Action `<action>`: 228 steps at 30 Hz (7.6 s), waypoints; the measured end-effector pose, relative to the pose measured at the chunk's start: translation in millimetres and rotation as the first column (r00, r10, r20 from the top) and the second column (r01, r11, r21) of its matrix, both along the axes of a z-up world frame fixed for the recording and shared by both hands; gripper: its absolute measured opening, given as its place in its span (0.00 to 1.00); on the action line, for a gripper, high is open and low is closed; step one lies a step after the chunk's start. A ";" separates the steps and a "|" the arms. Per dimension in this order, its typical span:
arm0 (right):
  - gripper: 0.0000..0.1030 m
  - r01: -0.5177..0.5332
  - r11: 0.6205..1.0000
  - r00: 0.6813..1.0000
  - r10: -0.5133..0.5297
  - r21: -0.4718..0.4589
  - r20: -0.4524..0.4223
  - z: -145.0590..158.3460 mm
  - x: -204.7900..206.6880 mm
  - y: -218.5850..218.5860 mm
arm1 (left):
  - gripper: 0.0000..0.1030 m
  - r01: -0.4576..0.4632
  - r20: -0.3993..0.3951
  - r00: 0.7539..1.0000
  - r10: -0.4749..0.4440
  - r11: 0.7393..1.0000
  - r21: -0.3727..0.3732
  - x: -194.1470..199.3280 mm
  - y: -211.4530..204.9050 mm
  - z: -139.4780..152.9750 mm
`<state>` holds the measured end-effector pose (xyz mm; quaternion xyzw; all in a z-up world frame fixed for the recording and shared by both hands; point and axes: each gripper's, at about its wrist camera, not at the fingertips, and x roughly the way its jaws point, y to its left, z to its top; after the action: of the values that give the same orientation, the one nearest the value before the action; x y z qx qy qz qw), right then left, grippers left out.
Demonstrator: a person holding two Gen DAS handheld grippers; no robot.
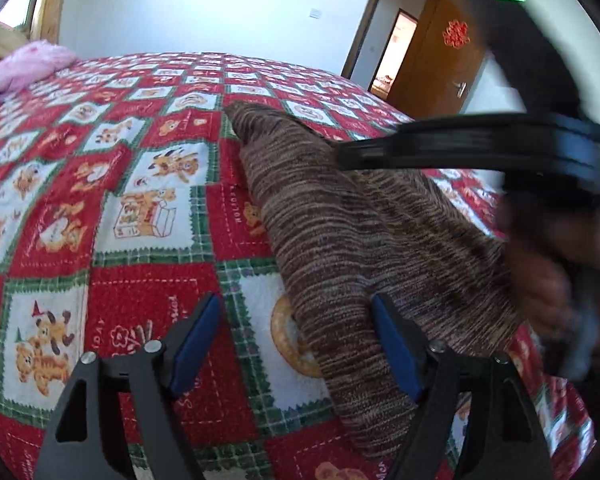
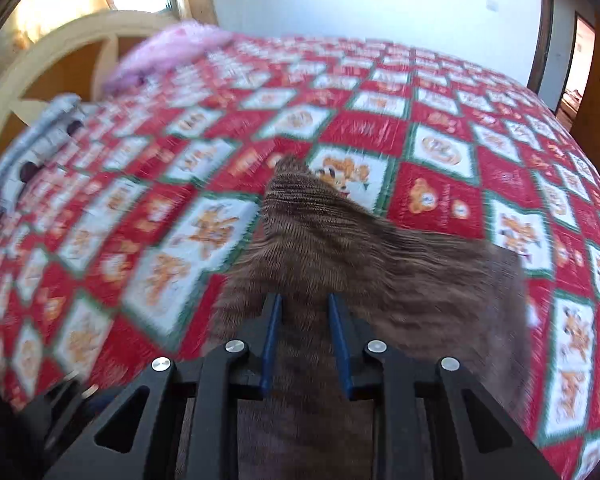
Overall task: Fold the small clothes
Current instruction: 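Open both grippers to release the folded sweater, then press the folded sweater flat with the left gripper while the right gripper approaches its edge, then close the right gripper on the end of the folded brown sweater, then lift the sweater end with the right gripper and fold it over the stack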
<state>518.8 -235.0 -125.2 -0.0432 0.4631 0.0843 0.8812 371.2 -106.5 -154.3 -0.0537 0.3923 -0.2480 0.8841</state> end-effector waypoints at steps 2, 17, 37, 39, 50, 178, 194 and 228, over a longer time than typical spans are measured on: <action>0.24 0.022 0.999 1.000 -0.021 -0.037 0.014 -12.0 13.4 4.2 | 0.82 -0.004 0.004 1.000 0.004 1.000 0.001 -0.5 -0.2 -0.2; 0.23 0.098 0.988 0.995 -0.098 0.116 -0.009 -11.9 -108.2 -102.0 | 0.95 0.005 -0.008 1.000 -0.005 1.000 0.015 1.2 -3.1 -2.5; 0.34 0.185 0.935 0.975 -0.213 0.301 0.064 1.3 -87.7 -171.6 | 1.00 -0.082 -0.054 0.994 0.090 0.988 0.131 23.3 -21.9 -5.4; 0.34 0.191 0.928 0.975 -0.217 0.319 0.049 -2.4 -75.6 -177.7 | 1.00 -0.082 -0.044 0.995 0.089 0.986 0.143 22.4 -23.6 -6.6; 0.39 0.199 0.897 0.978 -0.207 0.395 -0.023 -23.9 -38.7 -190.6 | 1.00 -0.083 -0.037 0.995 0.089 0.986 0.146 21.3 -24.7 -7.5; 0.16 -0.202 0.860 0.973 0.120 0.468 0.198 68.8 -120.6 59.1 | 0.27 -0.121 0.130 0.988 0.088 0.956 0.268 -107.2 107.9 77.8; 0.16 -0.334 0.814 0.942 0.267 0.475 0.204 70.3 -126.7 167.8 | 0.27 -0.286 0.178 0.953 0.244 0.919 0.273 -149.2 188.4 82.9; 0.16 -0.451 0.783 0.886 0.450 0.429 0.110 49.4 -112.4 305.9 | 0.27 -0.419 0.185 0.907 0.378 0.860 0.292 -181.3 267.9 67.8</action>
<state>406.4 70.9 -75.8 0.0492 0.4069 0.3952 0.8221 190.0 161.4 -86.5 0.0281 0.3536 0.0059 0.9350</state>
